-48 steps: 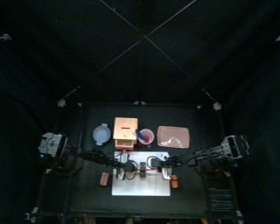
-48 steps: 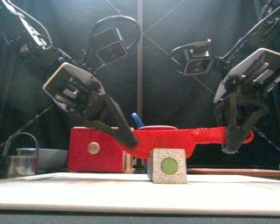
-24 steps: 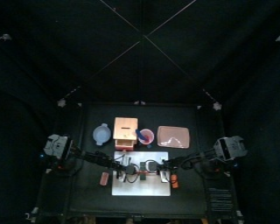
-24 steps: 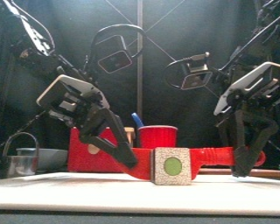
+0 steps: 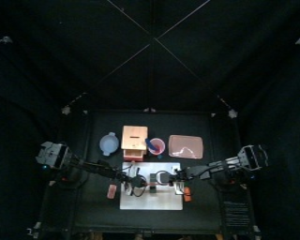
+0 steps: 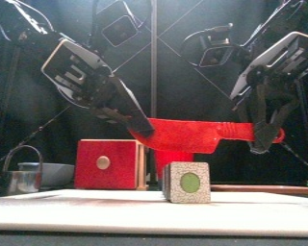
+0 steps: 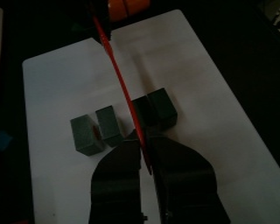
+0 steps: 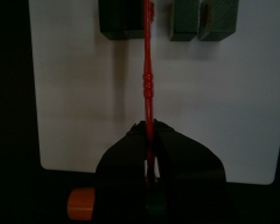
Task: Place sushi on board then cut the sushi with the knife then place the pieces on the plate
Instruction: Cut the sushi into 4 pieces
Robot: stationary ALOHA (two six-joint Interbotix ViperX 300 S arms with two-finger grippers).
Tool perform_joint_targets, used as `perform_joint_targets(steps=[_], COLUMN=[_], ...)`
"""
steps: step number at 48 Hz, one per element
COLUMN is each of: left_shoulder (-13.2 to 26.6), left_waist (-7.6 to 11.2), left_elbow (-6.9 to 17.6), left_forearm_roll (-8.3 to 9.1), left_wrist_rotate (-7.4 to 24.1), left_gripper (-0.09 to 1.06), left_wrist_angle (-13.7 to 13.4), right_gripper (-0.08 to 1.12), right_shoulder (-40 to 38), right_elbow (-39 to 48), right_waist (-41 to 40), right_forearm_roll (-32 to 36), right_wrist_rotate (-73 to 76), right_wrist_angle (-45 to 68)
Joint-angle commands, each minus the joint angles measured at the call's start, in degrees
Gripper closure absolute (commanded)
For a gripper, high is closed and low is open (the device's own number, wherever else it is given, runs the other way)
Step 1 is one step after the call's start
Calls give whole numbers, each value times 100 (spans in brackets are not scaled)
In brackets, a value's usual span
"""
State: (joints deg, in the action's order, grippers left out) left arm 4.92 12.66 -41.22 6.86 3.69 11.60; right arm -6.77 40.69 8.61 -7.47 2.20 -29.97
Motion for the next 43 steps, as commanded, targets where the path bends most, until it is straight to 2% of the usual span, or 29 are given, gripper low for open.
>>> perform_joint_targets(steps=[1, 25, 43], left_shoulder=[105, 308, 826], left_waist=[255, 246, 264], left_elbow=[149, 158, 211], left_forearm_roll=[35, 26, -220], left_wrist_rotate=[26, 0, 9], left_gripper=[59, 59, 59], left_wrist_angle=[9, -9, -9], right_gripper=[76, 76, 76], right_shoulder=[-26, 149, 835], right_elbow=[-79, -44, -62], right_waist=[26, 44, 185], right_forearm_roll=[-79, -97, -211], right_wrist_rotate=[-9, -9, -9], right_wrist_angle=[18, 141, 510])
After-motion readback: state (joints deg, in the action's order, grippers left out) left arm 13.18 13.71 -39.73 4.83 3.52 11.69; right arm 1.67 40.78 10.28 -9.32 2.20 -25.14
